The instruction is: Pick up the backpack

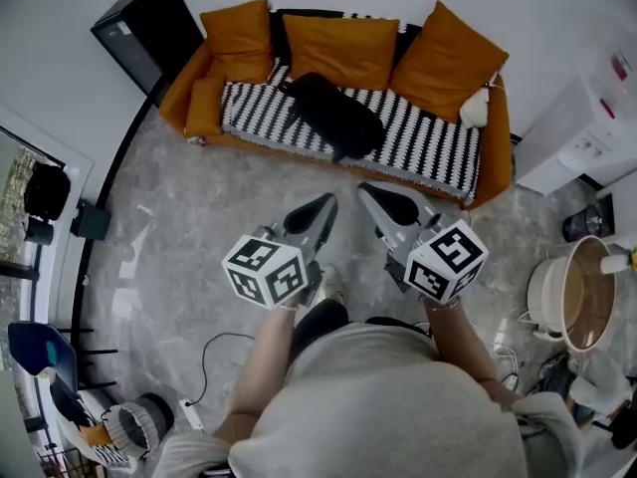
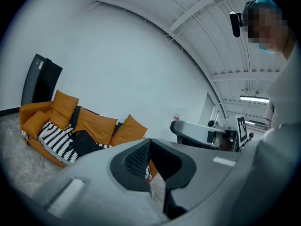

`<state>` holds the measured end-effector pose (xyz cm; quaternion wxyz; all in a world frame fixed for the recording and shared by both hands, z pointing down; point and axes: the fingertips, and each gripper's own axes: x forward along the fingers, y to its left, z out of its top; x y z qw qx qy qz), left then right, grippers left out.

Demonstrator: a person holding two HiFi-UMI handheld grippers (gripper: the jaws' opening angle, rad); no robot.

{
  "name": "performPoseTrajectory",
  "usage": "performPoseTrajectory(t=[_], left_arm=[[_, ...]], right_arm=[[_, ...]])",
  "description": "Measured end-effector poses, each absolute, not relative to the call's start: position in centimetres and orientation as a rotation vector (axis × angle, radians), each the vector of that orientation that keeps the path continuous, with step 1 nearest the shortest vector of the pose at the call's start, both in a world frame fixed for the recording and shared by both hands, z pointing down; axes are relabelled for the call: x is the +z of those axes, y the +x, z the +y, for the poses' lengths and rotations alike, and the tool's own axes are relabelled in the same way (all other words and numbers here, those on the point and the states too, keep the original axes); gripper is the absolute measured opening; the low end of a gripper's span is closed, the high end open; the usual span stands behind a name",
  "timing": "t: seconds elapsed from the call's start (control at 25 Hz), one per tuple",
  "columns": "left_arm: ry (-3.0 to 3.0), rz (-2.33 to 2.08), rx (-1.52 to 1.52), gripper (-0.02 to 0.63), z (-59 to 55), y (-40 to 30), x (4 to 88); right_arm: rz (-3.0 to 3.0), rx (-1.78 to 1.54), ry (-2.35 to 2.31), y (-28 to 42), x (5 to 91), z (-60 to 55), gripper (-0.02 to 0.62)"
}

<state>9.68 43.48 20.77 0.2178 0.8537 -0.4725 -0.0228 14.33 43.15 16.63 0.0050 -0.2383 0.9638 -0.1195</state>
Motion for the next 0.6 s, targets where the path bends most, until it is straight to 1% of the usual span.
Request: performPoseTrajectory(t=[0.36,0.6], left_arm=[[2.405,-1.258,-0.050,0.007,33.6,2.6,20.7],[2.384,-1.170,-0.061,0.008,30.4,0.7,22.0]], right_arm=[[3.037,-0.350,-0.839,7.2,16.7,34.1,0.003],[3.054,-0.393,-0.869,4.3,17.5,31.0,0.003]])
